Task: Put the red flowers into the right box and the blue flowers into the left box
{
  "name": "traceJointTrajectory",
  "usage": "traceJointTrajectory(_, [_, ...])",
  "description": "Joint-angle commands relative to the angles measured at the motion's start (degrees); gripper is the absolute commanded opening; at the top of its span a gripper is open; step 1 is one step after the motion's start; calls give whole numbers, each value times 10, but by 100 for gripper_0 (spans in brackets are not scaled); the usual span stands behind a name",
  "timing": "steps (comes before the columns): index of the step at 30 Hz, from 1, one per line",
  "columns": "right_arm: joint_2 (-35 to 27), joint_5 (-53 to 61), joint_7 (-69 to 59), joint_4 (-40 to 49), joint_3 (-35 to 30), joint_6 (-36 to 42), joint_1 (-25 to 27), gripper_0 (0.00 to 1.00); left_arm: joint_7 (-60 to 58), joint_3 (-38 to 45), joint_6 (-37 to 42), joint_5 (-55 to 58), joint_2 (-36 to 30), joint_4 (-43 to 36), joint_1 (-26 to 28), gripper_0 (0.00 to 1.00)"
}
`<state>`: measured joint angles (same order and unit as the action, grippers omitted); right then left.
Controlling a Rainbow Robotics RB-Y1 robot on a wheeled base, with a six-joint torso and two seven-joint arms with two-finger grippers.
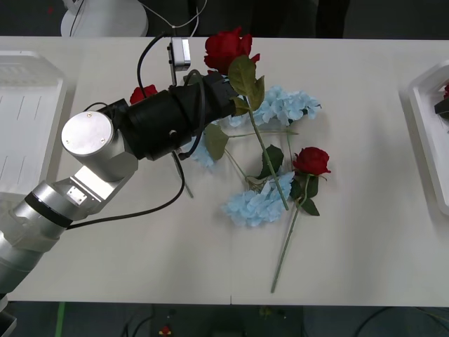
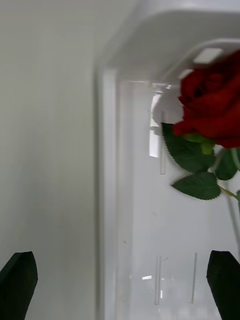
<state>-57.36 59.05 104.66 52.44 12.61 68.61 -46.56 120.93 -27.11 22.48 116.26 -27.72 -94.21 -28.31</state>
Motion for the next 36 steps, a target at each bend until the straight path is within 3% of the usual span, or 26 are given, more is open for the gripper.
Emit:
traceJointTrajectory(1, [-33, 77, 71, 98, -46, 31, 59, 100, 33, 1, -6, 4, 6, -3, -28, 0])
traceJointTrajectory(11, [-34, 310, 141, 248, -120, 80, 226, 100, 31, 2, -6, 5, 7, -3, -27, 0])
traceJointTrajectory(18, [-30, 470, 143, 340, -127, 82, 299, 100, 31, 2, -6, 5, 7, -4, -27, 0])
traceJointTrajectory(27, [15, 507, 140, 434, -124, 105, 321, 100, 29, 2, -6, 10, 7, -4, -28, 0])
traceJointTrajectory(36, [41, 508, 141, 476, -51, 64, 321, 100, 26, 2, -6, 10, 6, -3, -28, 0])
